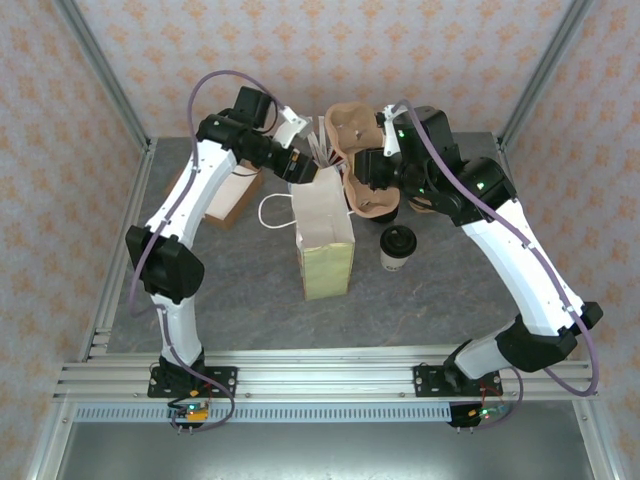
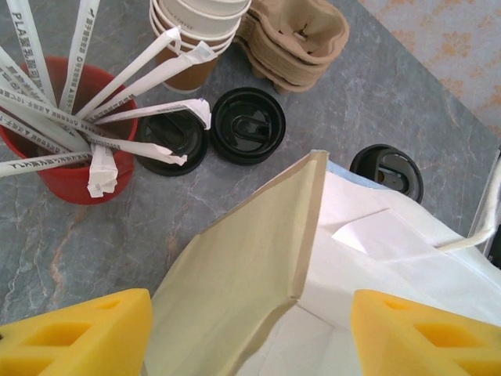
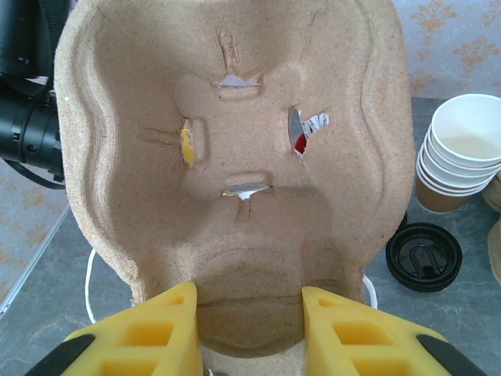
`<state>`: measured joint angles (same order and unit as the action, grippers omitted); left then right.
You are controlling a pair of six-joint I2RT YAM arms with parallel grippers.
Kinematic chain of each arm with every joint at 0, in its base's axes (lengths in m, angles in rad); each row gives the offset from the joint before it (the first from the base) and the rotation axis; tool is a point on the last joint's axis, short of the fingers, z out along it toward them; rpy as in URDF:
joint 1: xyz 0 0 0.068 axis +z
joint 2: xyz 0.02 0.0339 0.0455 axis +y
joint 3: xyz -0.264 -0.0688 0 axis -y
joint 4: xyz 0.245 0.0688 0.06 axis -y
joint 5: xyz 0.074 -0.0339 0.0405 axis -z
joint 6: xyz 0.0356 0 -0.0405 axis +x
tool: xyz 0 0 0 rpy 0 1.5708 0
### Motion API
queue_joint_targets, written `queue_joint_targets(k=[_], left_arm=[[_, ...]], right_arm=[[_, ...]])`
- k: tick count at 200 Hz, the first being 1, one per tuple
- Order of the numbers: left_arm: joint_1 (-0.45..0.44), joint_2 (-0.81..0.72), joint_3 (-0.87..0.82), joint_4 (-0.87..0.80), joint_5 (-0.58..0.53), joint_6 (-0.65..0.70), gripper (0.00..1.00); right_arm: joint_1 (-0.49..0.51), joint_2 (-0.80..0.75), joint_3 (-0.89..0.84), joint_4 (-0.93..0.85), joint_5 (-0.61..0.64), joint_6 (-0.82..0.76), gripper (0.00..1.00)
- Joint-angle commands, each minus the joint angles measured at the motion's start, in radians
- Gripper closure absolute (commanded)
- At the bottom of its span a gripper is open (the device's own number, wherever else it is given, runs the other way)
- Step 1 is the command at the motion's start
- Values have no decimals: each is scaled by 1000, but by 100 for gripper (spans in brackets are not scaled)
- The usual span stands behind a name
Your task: Pack the takeout coffee
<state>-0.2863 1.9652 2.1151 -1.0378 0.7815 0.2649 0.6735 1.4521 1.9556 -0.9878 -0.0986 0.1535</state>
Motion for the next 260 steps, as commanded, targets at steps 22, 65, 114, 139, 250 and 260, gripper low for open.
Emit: queue_joint_targets(k=[22,65,114,139,250,260], left_arm=[[-7,52,60,-54,-37,22,35],[-7,48,62,-33,-4,-11,49],[-7,37,57,-19,1,-28,57],[-7,23,43,-9,1,-52,63],[-65,-180,-247,161,-131,-393,77],[-65,-196,-280,179,-141,-426,78]], right_arm=[[-5,13,-9,6,-18,-14,68],[-4,18,-8,6,-24,-13,68],[-5,27,-10,9,-50,-10,69],[-5,28,-16,15,-77,0,69],[19,45,-68,112,-228,92,70],[21,44,-82,129,-234,100,70]])
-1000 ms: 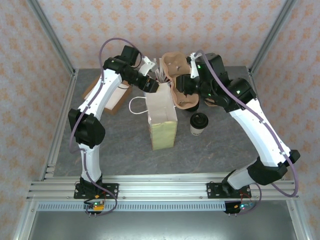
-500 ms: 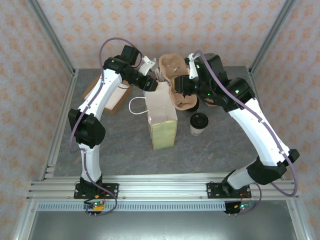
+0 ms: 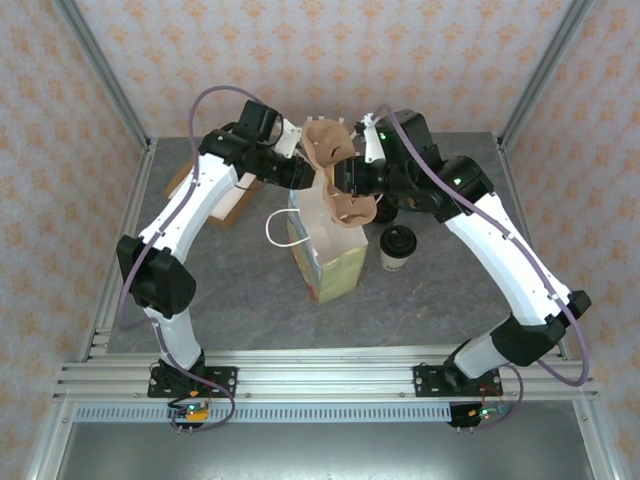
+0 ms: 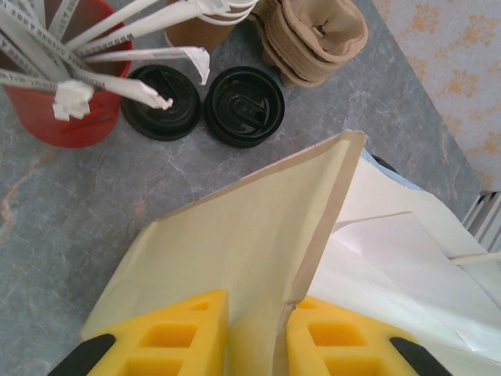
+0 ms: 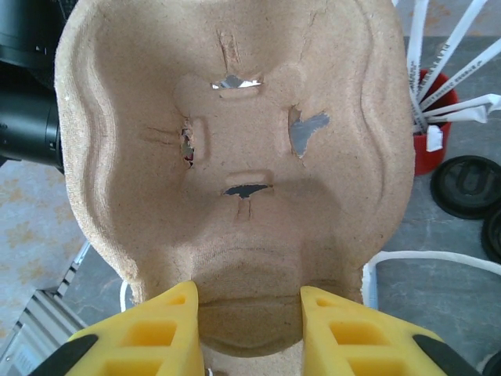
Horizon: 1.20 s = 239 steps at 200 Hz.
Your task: Pack the takeout coffee
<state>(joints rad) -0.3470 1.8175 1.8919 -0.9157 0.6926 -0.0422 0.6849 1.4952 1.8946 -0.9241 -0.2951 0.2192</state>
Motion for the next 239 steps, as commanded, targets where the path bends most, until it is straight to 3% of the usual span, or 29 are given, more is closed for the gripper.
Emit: queue_joint_targets(k=[1,28,74,144,165,206,239], left_arm=[[-4,-50,-59,58,-53,-122,77],[-4,-76,-111,69,-71,-162,75],[-1,-104,-138,77,-66,-176,56],[49,-151,-159,111,-7,-167,36],[60,-154,-162,101,-15,-152,37],[69,-142,-168,88,2,-131,50],[71,-151,-181,91,16,-128,53]], right_arm=[[10,1,-22,67,-38,36,71],[13,-14,-71,107,-45,49,71],[18,-48,-125,146,-44,54,71],[18,-83,-154,156,-31,53,71],[18,-76,-154,156,-41,55,71],[19,-54,-151,179,-58,60,71],[28,-33,-141,185,-53,58,72]])
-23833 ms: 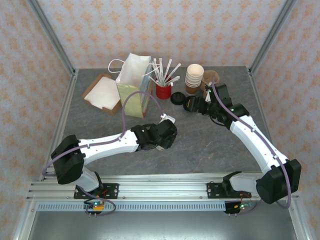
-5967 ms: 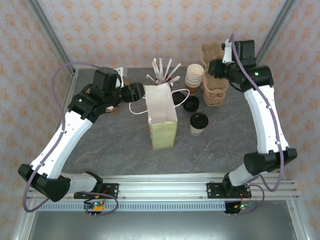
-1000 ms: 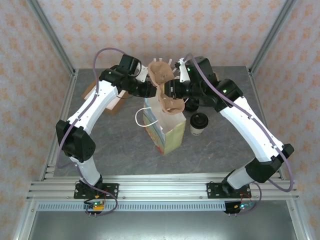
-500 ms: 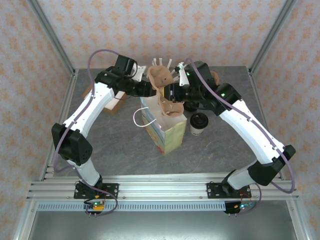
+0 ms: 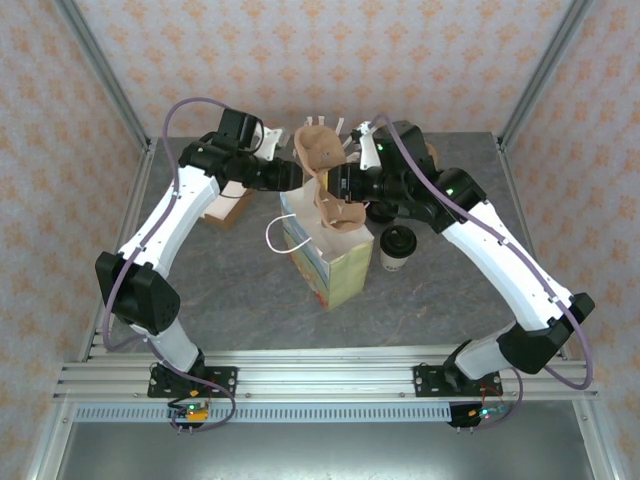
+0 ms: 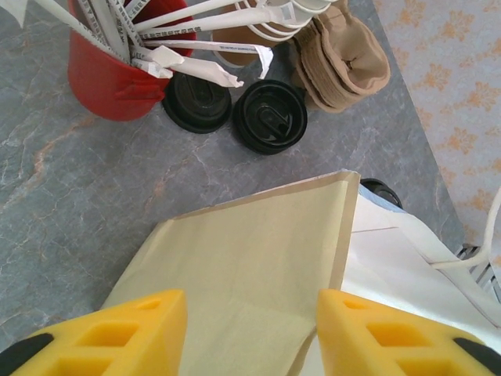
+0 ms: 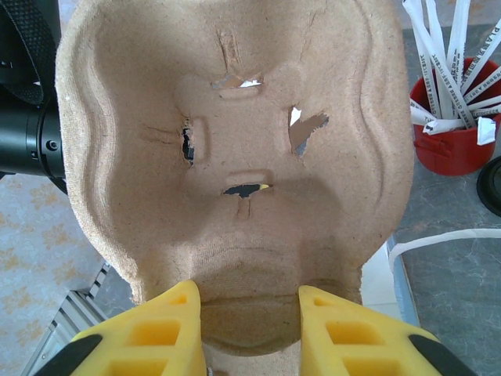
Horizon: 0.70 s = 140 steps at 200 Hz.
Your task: Pack the takeout coffee
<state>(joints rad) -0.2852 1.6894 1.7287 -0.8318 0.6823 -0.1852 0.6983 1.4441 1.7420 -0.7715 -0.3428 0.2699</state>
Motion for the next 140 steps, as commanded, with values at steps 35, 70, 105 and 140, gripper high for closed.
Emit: queue_joint_targets(k=[35,70,105,140], left_arm=[[16,-34,-27,3,17,23,54],[19,-62,-53,35,47,12,42],[20,-85,-81,62,74,14,37],[20,-89,-103,68,73,23,34]], right_arm=[[17,33,10,32,-10,7,72],[17,29,14,27,-1,4,72],[17,24,16,23,2,1,72],[17,21,11,21,3,0,72]])
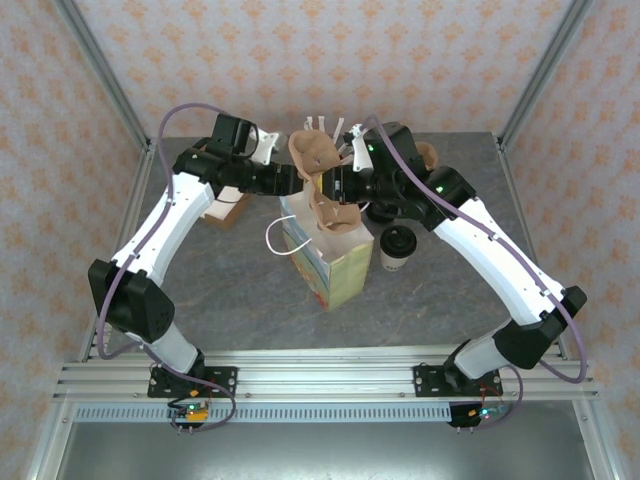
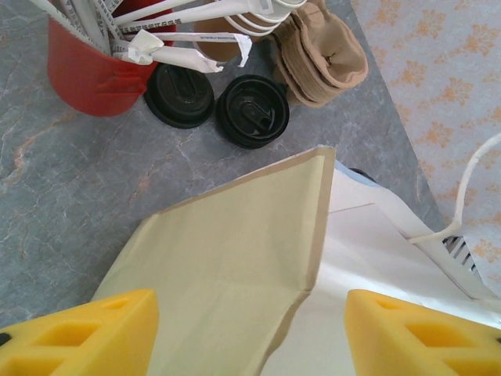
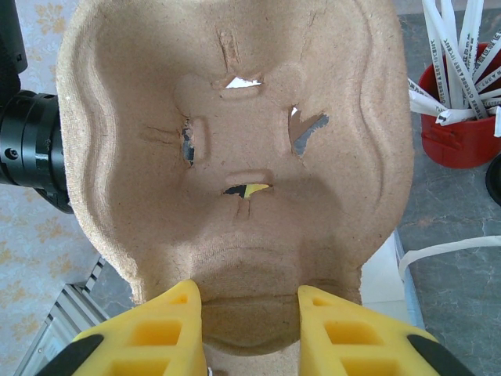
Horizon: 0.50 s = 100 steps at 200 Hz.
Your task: Pack the takeout coffee
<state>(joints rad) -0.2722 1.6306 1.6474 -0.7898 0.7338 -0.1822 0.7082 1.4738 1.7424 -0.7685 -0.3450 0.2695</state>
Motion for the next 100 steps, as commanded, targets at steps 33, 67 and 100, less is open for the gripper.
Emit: queue_joint_targets(k=[33,67,100], left_arm=[[8,-16,-30,21,1,21,42],[13,-26,-49,45,1,5,52],[18,-31,-69,74,16,-22,59]], right_arm=[[7,-3,4,25,-3,5,72],[7,-1,-6,29,-7,7,72],[15,-14,-41,28,9,-2,72]])
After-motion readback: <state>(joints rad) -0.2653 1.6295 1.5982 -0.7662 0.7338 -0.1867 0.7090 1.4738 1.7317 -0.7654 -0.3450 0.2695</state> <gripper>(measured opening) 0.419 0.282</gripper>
